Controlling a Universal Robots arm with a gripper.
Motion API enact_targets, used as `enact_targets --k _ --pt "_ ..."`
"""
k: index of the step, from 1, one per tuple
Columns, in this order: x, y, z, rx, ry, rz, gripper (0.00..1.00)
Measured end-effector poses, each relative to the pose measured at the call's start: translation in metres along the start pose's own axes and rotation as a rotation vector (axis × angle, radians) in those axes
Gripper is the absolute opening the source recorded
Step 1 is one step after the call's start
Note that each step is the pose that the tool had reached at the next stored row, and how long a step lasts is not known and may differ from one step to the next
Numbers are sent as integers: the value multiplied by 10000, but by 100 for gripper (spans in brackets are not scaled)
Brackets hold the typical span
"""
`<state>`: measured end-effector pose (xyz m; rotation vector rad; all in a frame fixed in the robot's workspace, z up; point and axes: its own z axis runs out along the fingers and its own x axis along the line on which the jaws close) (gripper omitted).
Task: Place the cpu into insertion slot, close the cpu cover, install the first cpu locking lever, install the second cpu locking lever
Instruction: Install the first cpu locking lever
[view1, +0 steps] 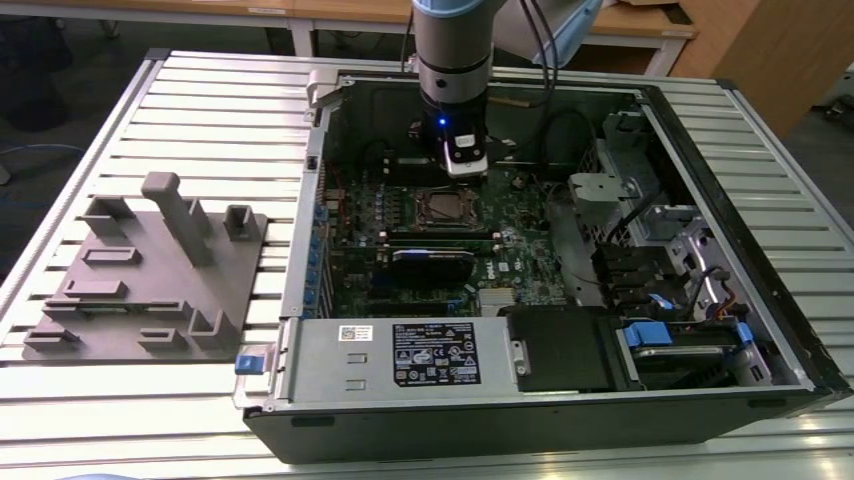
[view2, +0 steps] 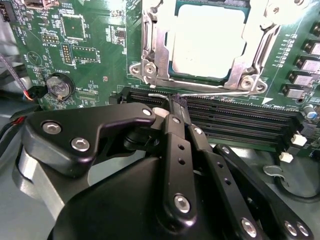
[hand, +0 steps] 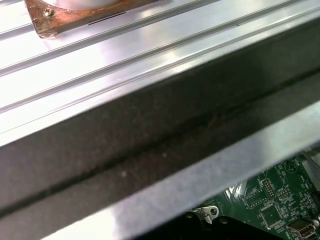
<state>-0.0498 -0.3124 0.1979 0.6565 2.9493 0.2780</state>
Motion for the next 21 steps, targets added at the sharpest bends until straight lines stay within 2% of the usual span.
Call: enact_targets --k 8,12,14,18,21 --pt "1 0 3 -7 -32 -5 11" --pt "1 0 4 -57 -130 -21 11" --pt "0 0 5 -69 -158 -27 11" --pt "1 -1 4 -68 -161 -27 11" --pt "0 0 4 -24 -181 -34 11"
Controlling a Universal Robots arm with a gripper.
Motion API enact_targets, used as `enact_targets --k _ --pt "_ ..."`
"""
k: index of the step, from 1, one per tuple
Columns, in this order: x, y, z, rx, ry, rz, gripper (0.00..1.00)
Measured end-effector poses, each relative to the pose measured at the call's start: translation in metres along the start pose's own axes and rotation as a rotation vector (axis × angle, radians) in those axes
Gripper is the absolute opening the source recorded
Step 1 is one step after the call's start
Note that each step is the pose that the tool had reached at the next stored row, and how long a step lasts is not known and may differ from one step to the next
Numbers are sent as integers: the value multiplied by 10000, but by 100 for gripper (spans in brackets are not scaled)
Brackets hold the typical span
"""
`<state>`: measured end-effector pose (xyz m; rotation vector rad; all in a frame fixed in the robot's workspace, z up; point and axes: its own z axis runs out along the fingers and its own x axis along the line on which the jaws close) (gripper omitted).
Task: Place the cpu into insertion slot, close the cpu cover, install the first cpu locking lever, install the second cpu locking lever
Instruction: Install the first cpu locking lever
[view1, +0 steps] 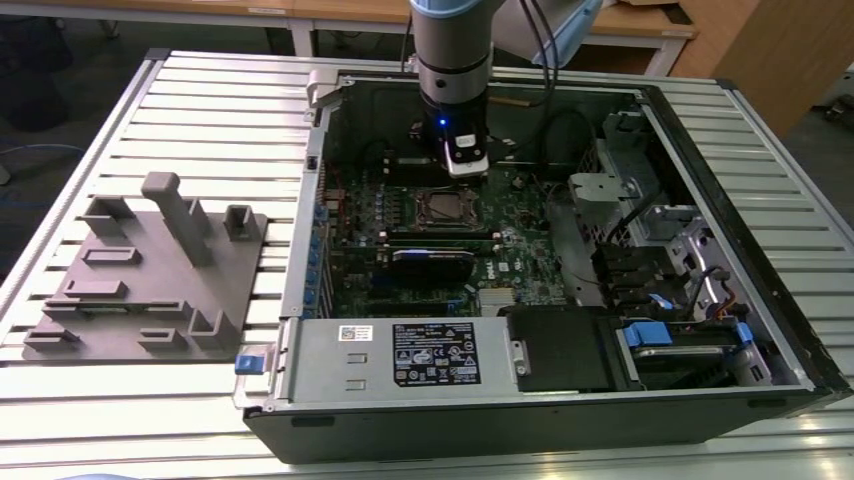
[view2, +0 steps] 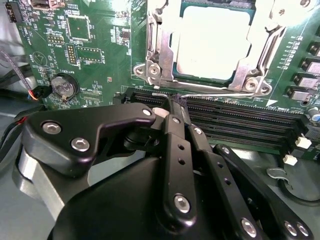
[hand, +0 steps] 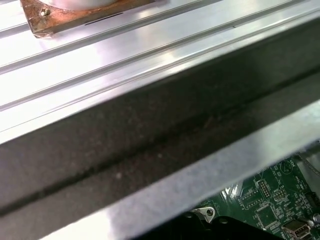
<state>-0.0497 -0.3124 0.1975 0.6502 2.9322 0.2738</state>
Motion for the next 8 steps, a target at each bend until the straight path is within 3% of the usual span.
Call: enact_targets --k 4,8 --pt "-4 -3 -1 167 -76 -29 11" --pt "-5 -4 2 407 -187 -74 11"
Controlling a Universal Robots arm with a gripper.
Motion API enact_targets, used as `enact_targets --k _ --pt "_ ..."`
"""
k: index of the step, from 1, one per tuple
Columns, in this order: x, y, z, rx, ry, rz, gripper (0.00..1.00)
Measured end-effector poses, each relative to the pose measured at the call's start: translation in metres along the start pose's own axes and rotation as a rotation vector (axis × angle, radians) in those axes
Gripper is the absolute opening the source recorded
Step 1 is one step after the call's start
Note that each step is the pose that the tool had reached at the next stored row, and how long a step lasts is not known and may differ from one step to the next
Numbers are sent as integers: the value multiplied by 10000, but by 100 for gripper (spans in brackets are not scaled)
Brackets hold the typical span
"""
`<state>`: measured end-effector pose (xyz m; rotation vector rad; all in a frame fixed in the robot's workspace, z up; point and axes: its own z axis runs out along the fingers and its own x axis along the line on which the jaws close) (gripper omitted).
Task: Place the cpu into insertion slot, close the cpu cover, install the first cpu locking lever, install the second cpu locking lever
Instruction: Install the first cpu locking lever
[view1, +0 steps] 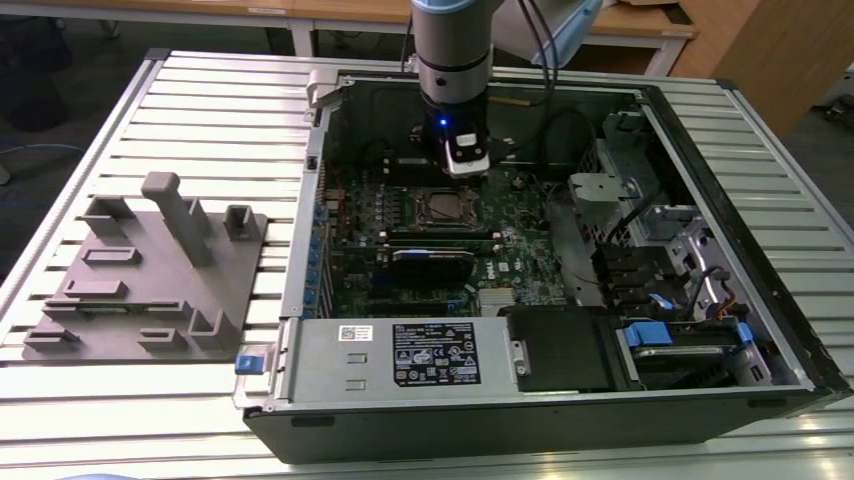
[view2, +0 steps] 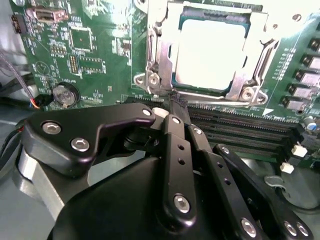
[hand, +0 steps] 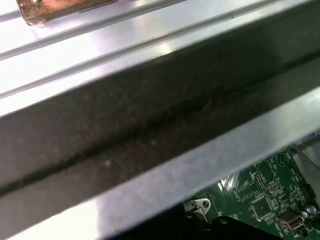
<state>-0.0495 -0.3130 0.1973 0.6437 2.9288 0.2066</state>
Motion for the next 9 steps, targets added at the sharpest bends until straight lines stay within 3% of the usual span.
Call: enact_targets --k 2,4,9 --pt "1 -1 4 106 -56 -21 11" --pt "0 -1 5 168 -89 -33 11" --pt "0 0 0 172 -89 -33 11"
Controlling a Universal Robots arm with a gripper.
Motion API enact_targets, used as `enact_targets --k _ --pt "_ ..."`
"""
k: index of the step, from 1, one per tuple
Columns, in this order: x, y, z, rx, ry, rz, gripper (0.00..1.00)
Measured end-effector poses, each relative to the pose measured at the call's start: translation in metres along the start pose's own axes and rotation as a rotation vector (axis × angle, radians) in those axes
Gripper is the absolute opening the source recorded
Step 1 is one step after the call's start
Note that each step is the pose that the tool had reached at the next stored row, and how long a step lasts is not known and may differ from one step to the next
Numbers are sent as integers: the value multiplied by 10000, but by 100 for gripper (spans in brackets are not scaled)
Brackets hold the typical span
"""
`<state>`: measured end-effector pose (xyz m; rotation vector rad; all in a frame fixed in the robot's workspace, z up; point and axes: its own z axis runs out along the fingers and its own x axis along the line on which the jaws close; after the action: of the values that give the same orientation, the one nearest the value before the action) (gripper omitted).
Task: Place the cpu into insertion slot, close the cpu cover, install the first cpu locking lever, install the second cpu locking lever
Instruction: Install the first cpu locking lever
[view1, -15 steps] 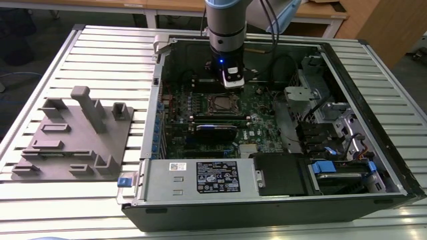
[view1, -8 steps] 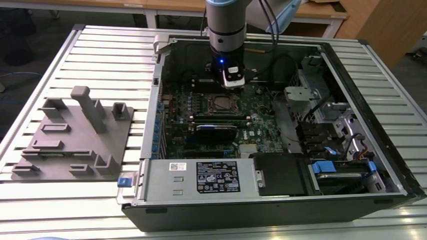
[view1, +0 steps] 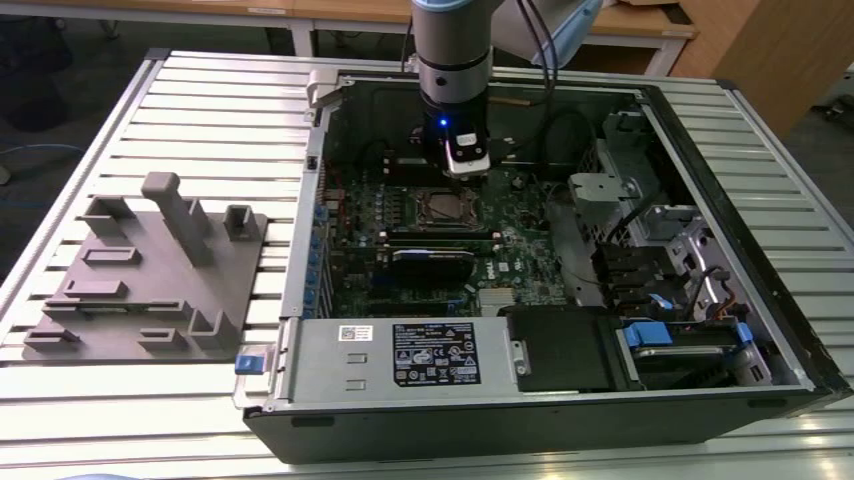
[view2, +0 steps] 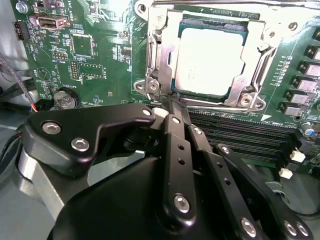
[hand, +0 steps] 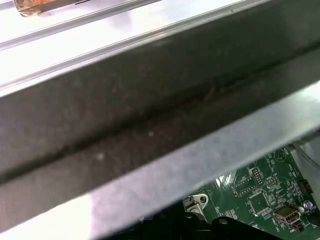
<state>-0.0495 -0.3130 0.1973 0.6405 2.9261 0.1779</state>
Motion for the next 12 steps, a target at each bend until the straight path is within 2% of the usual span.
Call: enact_targets --k 4,12 --pt "-2 10 -39 0 -3 1 11" --pt "18 59 -51 30 -17 -6 11"
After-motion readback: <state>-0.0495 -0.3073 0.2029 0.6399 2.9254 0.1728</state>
